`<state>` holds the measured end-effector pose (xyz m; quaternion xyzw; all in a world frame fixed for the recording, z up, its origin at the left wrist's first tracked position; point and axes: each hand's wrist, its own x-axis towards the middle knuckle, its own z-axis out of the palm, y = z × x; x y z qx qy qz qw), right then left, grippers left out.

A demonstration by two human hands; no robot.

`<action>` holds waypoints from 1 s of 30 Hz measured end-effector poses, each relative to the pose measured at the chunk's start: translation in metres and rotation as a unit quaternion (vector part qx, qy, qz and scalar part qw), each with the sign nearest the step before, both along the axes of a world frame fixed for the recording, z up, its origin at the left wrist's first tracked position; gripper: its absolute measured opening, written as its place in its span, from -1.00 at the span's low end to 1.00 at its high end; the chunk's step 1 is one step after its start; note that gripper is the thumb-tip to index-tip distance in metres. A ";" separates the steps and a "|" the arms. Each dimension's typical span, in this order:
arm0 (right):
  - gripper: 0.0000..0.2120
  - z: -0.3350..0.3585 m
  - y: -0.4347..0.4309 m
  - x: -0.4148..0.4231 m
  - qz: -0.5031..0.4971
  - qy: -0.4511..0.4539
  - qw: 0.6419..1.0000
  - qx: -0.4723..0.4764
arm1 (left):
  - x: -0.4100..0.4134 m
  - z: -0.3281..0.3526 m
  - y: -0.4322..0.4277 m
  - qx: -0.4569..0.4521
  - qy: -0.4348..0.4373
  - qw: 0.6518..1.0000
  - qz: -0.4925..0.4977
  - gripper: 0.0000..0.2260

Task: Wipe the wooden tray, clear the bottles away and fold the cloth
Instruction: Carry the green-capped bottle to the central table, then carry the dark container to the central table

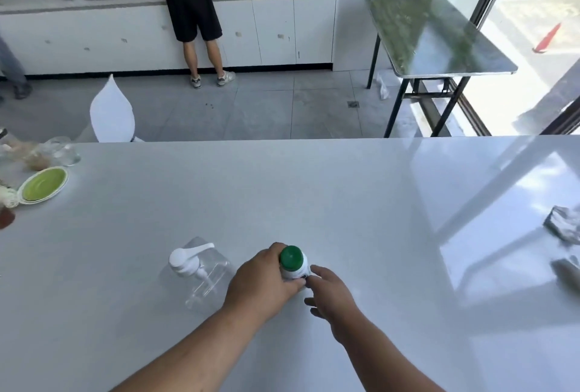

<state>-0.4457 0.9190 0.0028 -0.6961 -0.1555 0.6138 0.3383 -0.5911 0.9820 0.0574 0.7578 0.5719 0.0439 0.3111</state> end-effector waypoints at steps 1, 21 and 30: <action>-0.54 -0.003 -0.004 0.000 0.003 -0.004 1.000 -0.008 | 0.000 -0.006 -0.002 -0.009 0.008 1.000 -0.003 -0.57; -0.28 0.229 -0.307 -0.025 -0.175 -0.627 0.757 0.057 | 0.028 0.165 -0.149 0.162 -0.149 0.916 -0.337 -0.23; -0.20 0.234 -0.578 -0.049 -0.351 -0.613 0.706 -0.051 | 0.096 0.184 -0.398 0.143 -0.166 0.813 -0.539 -0.11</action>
